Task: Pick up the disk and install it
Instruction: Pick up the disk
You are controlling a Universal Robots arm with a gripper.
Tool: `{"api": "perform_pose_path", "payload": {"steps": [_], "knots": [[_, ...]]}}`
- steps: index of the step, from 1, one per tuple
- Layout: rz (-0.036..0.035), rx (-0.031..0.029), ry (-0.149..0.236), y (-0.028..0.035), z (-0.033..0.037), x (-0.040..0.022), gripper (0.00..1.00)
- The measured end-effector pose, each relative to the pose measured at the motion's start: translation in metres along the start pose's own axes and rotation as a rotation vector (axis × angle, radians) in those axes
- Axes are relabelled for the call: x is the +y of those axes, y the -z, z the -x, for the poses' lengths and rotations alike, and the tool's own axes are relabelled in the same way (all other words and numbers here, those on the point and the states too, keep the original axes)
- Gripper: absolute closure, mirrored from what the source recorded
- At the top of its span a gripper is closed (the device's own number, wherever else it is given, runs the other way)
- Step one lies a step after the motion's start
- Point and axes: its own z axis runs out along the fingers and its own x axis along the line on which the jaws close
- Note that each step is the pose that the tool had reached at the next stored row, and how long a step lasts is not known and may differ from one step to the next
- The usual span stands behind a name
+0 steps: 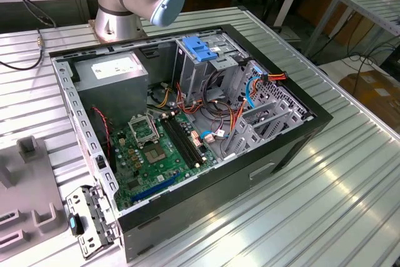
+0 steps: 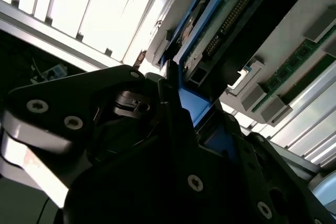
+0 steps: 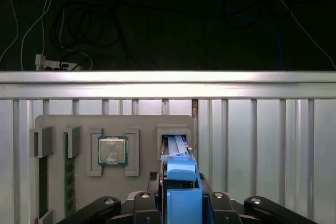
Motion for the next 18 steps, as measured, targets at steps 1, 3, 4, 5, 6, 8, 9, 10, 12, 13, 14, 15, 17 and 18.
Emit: {"api": "perform_pose_path", "payload": {"steps": [1,3,4,5,6,8,9,10,12,13,14,15,17,18], "knots": [[0.0000,-0.0001,0.000,0.0000,0.0000,0.0000,0.63],[0.0000,0.0000,0.002,0.0000,0.0000,0.0000,0.63],[0.0000,0.0000,0.002,0.0000,0.0000,0.0000,0.63],[0.0000,0.0000,0.002,0.0000,0.0000,0.0000,0.63],[-0.0001,0.0000,0.002,0.0000,0.0000,0.0000,0.63],[0.0000,0.0000,0.003,0.0000,0.0000,0.0000,0.63],[-0.0001,-0.0001,0.003,0.0000,0.0000,0.0000,0.63],[-0.0002,-0.0003,0.003,0.0001,0.0000,0.0000,0.63],[-0.0001,-0.0006,0.003,0.0003,0.0000,0.0000,0.63],[0.0000,-0.0006,0.003,0.0004,0.0000,0.0000,0.63],[0.0000,-0.0006,0.002,0.0004,0.0000,0.0000,0.63],[0.0000,-0.0006,-0.002,0.0004,0.0000,0.0000,0.63],[0.0000,-0.0009,-0.007,0.0004,0.0000,0.0000,0.63],[0.0000,-0.0009,-0.007,0.0004,0.0000,0.0000,0.63]]}}
